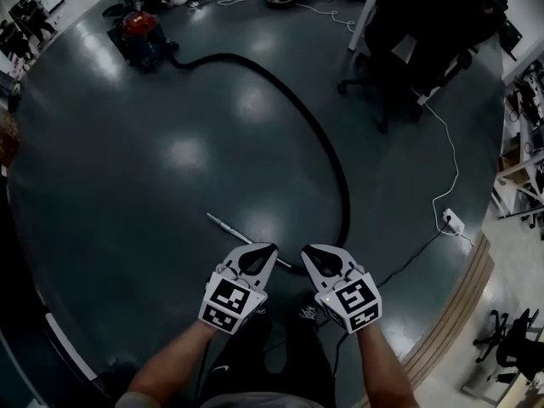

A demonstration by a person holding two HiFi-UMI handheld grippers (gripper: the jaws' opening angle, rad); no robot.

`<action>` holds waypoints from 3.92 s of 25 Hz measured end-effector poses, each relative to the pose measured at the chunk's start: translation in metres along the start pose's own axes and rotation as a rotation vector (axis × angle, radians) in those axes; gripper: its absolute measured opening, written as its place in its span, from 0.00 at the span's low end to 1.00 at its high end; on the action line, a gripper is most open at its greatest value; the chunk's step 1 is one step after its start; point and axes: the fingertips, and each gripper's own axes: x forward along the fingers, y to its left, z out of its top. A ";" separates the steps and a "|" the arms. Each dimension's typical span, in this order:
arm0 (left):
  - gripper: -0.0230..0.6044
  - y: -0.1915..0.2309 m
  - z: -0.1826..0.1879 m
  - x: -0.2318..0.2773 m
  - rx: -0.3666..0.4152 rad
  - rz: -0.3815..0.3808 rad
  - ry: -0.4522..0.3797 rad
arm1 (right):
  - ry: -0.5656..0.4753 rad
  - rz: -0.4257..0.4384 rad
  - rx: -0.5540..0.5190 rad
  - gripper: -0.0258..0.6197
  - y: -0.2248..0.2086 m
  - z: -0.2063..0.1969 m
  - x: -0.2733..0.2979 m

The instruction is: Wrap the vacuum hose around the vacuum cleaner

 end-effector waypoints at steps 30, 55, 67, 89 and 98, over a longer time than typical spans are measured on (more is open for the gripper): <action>0.05 0.087 -0.579 0.296 -0.069 -0.086 0.401 | 0.524 0.267 -0.186 0.30 -0.082 -0.652 0.327; 0.05 0.066 -0.548 0.291 -0.022 -0.155 0.507 | 0.791 0.421 -0.290 0.29 -0.086 -0.626 0.280; 0.05 0.032 -0.400 0.235 -0.156 -0.094 0.517 | 0.765 0.516 -0.329 0.26 -0.097 -0.437 0.182; 0.51 0.029 -0.353 0.352 0.446 -0.472 0.484 | 0.823 0.599 -0.276 0.25 -0.157 -0.333 0.224; 0.30 0.043 -0.328 0.364 0.488 -0.624 0.429 | 0.709 0.626 -0.101 0.25 -0.181 -0.285 0.240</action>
